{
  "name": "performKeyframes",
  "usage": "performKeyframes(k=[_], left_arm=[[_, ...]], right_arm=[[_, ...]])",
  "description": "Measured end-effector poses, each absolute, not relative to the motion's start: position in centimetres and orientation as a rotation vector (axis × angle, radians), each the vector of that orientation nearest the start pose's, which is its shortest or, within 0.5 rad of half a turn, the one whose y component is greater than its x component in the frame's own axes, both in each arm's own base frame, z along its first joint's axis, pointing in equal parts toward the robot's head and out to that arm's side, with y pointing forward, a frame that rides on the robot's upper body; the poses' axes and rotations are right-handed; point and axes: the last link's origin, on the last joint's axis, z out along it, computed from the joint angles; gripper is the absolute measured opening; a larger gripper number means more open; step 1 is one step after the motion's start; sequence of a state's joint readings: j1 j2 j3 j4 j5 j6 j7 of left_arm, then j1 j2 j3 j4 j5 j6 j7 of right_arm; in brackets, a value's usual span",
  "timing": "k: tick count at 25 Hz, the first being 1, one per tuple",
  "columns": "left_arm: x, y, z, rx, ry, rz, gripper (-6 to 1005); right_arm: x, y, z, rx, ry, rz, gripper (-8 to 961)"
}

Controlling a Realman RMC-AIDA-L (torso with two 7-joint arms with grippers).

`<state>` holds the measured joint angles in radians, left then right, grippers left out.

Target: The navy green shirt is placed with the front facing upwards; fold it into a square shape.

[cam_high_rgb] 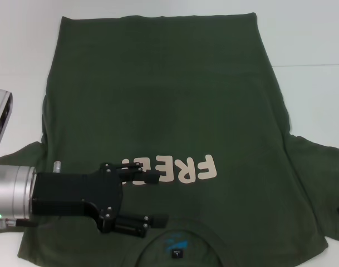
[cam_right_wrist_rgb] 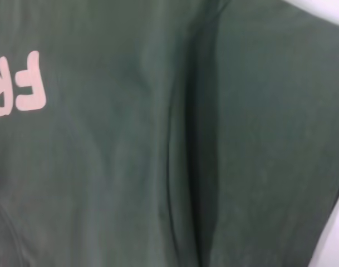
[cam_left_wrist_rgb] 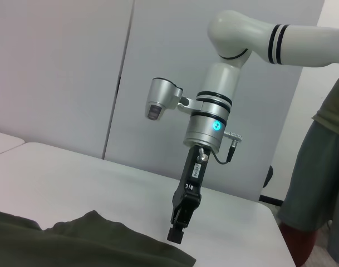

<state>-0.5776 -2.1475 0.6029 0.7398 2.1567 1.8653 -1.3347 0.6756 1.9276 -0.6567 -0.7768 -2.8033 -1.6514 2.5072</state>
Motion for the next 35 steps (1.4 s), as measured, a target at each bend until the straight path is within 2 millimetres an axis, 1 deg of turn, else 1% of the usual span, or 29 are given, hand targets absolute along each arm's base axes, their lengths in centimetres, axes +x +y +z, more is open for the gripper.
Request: performKeyframes(k=[3,9,14,20,24,27,35], left_arm=[[-22.5,29.9,-1.0,-3.014,-0.417,-0.83,906],[-22.5,29.9,-1.0,-3.014,-0.415,-0.833,906],[-22.4,29.9,-1.0,-3.015,-0.414,-0.834,906],[-22.4,29.9,-1.1,-3.015,-0.415,-0.835,906],[-22.3,29.9,-1.1,-3.016,-0.413,-0.838,906],[-22.3,29.9,-1.2,-3.017,-0.413,-0.839,906],[-22.3,29.9,-1.2,-3.017,-0.41,-0.838,905]], right_arm=[[31.9,34.1,7.3,-2.173,1.869,-0.334,34],[31.3,34.4,8.5,-2.177,1.877,-0.32,38],[31.5,34.1,9.1,-2.149,1.914,-0.333,56],[32.1,33.6,9.4,-2.134,1.929,-0.353,319],[32.2,33.5,9.2,-2.133,1.935,-0.358,509],[32.2,33.5,9.0,-2.132,1.934,-0.356,542],[32.2,33.4,8.2,-2.129,1.947,-0.377,540]])
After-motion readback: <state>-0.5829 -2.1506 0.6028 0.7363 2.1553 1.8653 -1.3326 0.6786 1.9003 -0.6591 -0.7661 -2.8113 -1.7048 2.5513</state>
